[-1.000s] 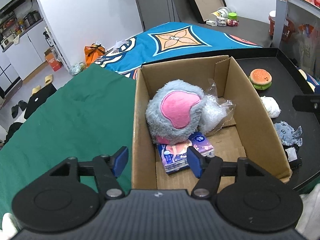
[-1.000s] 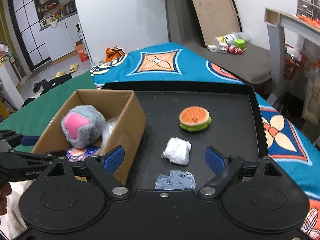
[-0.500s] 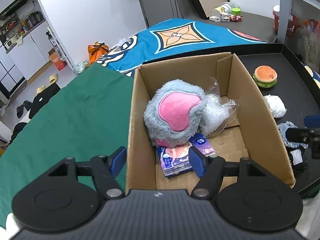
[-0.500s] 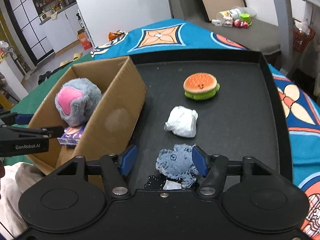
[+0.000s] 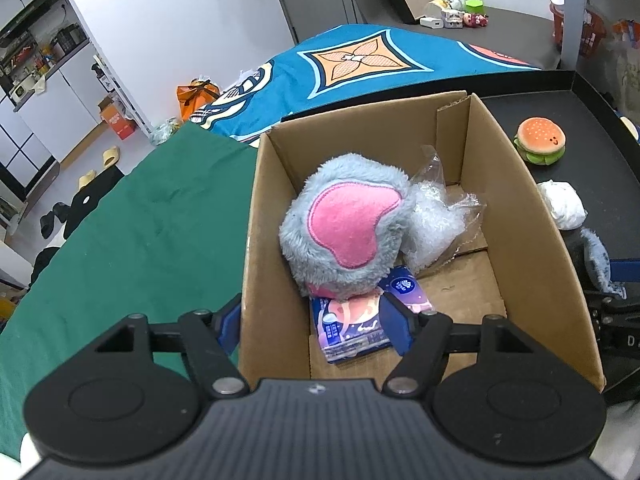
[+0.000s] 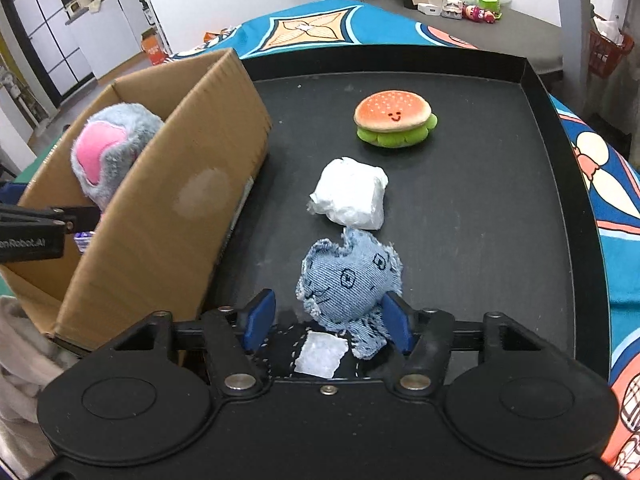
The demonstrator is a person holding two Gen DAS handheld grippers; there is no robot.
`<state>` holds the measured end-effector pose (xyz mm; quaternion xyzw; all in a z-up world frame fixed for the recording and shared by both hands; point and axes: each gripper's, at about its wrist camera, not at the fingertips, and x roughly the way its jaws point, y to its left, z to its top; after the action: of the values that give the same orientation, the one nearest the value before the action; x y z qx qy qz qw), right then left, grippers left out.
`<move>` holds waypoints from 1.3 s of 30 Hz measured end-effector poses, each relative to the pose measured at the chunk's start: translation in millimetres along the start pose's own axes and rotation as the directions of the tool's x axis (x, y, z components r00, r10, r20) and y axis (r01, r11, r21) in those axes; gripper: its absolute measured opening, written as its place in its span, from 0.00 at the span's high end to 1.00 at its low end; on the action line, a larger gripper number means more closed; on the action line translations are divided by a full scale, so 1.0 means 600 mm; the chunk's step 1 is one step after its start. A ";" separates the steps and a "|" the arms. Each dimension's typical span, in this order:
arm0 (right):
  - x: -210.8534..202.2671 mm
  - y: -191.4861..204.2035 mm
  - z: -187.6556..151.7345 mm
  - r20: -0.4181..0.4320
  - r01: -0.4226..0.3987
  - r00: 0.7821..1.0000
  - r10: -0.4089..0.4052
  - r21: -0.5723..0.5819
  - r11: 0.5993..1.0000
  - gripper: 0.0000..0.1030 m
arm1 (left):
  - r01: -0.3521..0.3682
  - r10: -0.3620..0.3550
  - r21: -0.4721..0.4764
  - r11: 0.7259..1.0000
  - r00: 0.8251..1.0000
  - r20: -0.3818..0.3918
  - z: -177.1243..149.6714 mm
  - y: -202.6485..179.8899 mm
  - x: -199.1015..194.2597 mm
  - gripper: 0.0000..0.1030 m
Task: Organize soft objects
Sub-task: 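Grasp the blue denim patch on the tray with the right gripper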
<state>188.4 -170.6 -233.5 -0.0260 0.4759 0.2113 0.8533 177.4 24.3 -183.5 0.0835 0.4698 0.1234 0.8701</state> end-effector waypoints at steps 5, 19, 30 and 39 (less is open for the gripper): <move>-0.003 -0.017 0.005 0.012 0.008 1.000 -0.009 0.041 0.999 0.71 | -0.001 0.001 0.009 1.000 1.000 0.001 0.002 -0.003 -0.001 0.32; -0.056 -0.026 0.024 0.089 0.007 0.996 -0.011 0.050 0.999 0.82 | -0.001 0.001 0.002 1.000 1.000 0.017 -0.002 0.005 -0.009 0.32; -0.087 0.004 0.049 0.139 0.010 0.990 -0.013 0.018 1.000 0.82 | 0.017 -0.016 -0.023 1.000 0.999 0.033 -0.010 0.022 -0.015 0.32; -0.112 0.037 0.073 0.185 -0.005 0.983 0.008 -0.018 1.000 0.82 | 0.038 -0.036 -0.037 0.999 0.998 0.042 -0.022 0.035 -0.019 0.32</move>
<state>184.5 -162.2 -151.0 -0.0121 0.3930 0.2197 0.8928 157.4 41.2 -176.3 0.0608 0.4507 0.1144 0.8832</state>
